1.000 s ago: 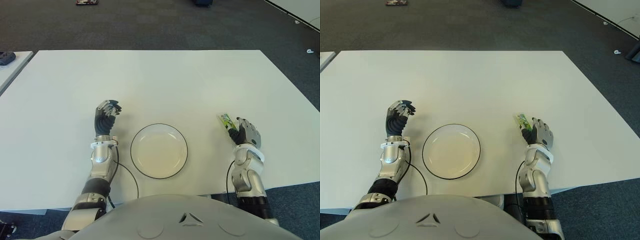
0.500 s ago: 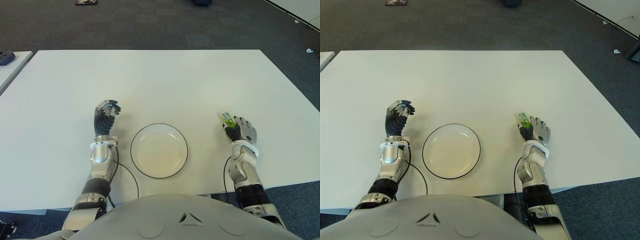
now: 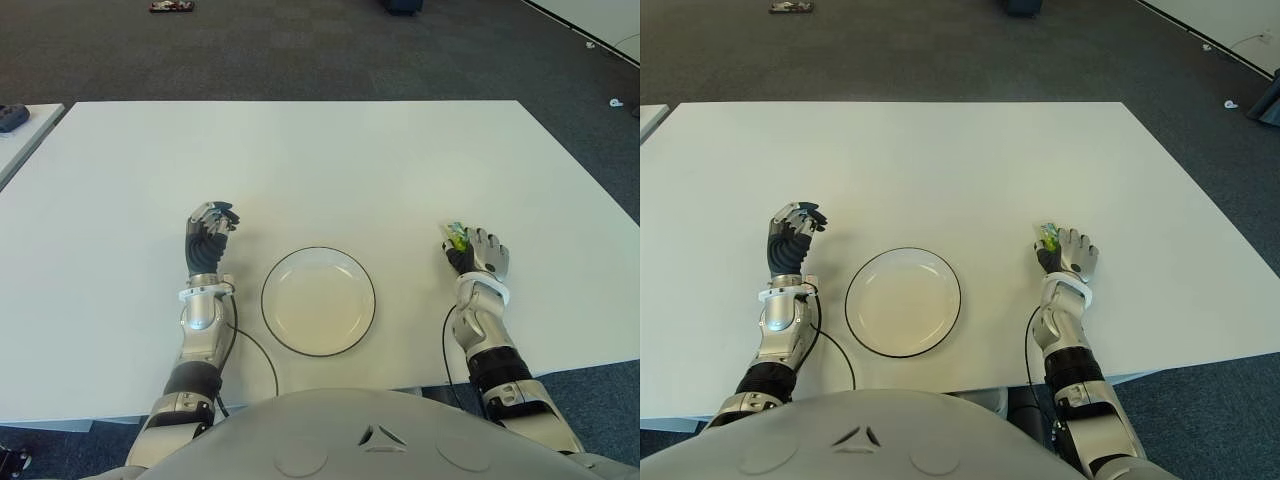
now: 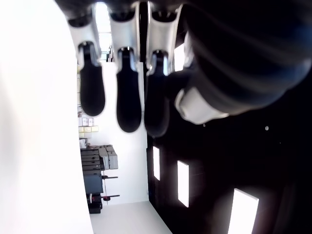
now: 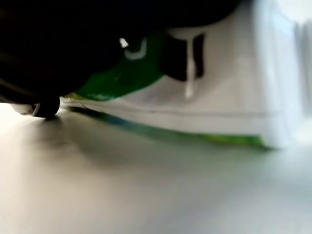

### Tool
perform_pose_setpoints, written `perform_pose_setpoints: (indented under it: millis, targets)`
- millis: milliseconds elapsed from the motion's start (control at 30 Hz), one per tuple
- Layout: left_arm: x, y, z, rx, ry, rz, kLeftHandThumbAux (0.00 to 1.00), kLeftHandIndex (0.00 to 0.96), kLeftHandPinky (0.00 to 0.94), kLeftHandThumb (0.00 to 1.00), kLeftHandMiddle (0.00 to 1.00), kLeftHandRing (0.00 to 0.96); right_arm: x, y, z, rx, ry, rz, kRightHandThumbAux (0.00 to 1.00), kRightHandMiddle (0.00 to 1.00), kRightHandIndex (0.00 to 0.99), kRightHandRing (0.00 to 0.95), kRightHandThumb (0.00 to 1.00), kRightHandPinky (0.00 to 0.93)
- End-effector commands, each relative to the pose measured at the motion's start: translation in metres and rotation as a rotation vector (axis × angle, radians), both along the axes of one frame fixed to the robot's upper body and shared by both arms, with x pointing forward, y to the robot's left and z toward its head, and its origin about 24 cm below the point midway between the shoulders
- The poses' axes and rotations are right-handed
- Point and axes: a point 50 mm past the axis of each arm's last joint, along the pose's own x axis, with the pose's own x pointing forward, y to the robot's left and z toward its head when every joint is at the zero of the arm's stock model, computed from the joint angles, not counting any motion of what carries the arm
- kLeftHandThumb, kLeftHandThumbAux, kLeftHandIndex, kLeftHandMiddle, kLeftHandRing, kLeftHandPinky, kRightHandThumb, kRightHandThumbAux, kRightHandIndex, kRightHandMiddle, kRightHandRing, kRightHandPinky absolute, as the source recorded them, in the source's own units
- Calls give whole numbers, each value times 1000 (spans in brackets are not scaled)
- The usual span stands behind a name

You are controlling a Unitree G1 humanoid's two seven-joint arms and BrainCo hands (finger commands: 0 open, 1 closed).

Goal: Put the toothpaste on the table into the plate.

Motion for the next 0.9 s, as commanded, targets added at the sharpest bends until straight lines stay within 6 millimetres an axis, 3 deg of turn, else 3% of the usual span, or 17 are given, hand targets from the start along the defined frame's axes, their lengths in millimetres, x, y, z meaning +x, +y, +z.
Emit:
perform_pose_setpoints:
  millis: [33,200,600,900]
  targets:
    - [-15,-2,-14,-20,73,18,716,431,529,690,544,536,-20,10,-36,98,201,-7,109,0,0,0,549,0]
    - [-15,-2,-12,-28,64,17,717,431,533,690,546,538,-19,11,-39,57,214,4,123,0,0,0,554,0]
    - [-16,-2,-9,-34,52,20,718,432,521,693,540,536,-18,12,-39,35,182,-10,286,0,0,0,599,2]
    - [-17,-1,-9,-21,49,27,718,432,521,693,539,535,-13,14,-31,46,178,-18,326,88,95,76,608,167]
